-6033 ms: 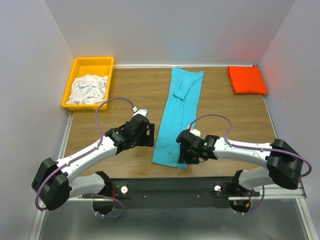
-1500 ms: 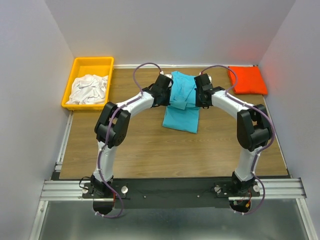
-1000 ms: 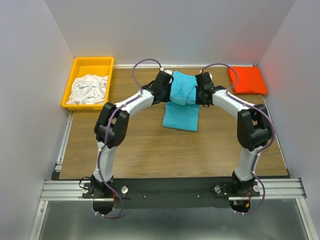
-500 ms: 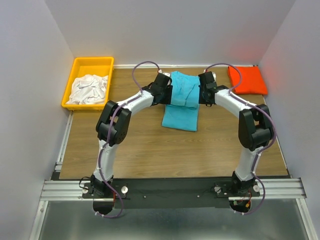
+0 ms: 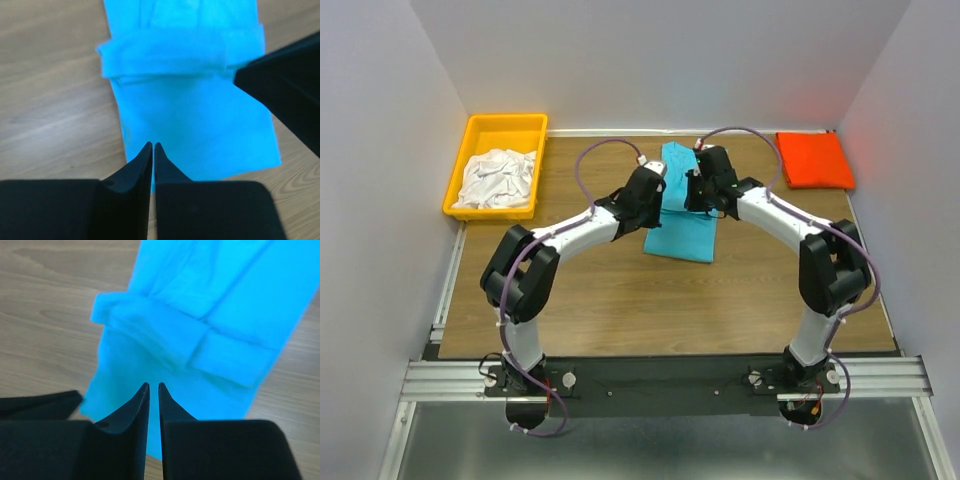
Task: Fold and stack the t-shirts
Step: Fold the tshirt
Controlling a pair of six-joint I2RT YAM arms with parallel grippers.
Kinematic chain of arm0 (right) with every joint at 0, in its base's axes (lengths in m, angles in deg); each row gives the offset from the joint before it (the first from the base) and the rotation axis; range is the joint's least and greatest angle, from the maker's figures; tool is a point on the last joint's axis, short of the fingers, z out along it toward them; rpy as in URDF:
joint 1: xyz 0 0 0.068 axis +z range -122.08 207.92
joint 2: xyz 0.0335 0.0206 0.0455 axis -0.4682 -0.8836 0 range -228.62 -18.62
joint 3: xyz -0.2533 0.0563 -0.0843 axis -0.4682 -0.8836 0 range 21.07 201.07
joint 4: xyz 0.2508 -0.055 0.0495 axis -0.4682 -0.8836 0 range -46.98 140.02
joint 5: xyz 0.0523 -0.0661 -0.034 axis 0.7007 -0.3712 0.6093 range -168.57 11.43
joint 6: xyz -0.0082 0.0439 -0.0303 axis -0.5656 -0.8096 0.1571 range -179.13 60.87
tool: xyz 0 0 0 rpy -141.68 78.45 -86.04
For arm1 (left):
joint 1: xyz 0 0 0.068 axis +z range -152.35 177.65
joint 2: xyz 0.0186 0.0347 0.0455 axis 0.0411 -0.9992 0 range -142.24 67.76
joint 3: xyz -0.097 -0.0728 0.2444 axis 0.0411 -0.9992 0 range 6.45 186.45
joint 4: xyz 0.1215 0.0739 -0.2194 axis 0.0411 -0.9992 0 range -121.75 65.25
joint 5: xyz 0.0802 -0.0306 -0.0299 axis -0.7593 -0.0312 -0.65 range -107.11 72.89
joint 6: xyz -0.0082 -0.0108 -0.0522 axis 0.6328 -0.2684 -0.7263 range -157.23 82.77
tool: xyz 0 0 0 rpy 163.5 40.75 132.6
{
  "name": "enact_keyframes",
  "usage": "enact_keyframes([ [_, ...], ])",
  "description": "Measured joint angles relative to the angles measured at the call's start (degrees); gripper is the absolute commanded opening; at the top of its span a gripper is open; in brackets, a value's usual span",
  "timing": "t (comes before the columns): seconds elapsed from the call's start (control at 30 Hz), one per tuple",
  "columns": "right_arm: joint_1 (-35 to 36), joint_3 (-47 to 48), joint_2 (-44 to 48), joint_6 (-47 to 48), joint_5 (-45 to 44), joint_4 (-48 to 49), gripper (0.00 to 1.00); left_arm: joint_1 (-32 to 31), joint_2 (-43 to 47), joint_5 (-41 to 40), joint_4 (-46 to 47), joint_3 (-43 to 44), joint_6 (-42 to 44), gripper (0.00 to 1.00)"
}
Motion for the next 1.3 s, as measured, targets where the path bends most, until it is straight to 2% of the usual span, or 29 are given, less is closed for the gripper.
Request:
enact_keyframes([
  [0.23,1.5,-0.2,-8.3,-1.9,3.8,3.4,0.15,-1.2,-7.8,2.3,1.6,-3.1,-1.8,0.08],
  [0.4,1.4,0.3,-12.4,-1.8,2.9,4.0,0.15,-1.2,-8.1,3.2,4.3,-4.5,-2.4,0.08],
  [0.67,-1.7,8.1,-17.4,-0.3,-1.6,5.0,0.18,-1.6,-3.3,4.8,9.7,-12.9,-3.3,0.08],
  [0.83,-6.6,15.3,-20.6,1.4,-4.4,5.9,0.22,-3.8,1.9,4.9,9.7,-19.3,-4.8,0.09],
  [0.97,-8.2,15.9,-19.5,1.6,-3.4,6.8,0.23,-5.1,4.7,5.0,8.5,-22.0,-6.3,0.11],
  [1.13,-8.0,5.1,-9.8,-0.9,5.6,8.7,0.28,-5.3,7.5,4.5,7.4,-23.3,-8.0,0.13],
  [1.3,-9.1,-14.5,5.0,-6.7,19.5,16.9,0.32,-5.2,14.5,4.9,9.3,-24.5,-9.0,0.15],
])
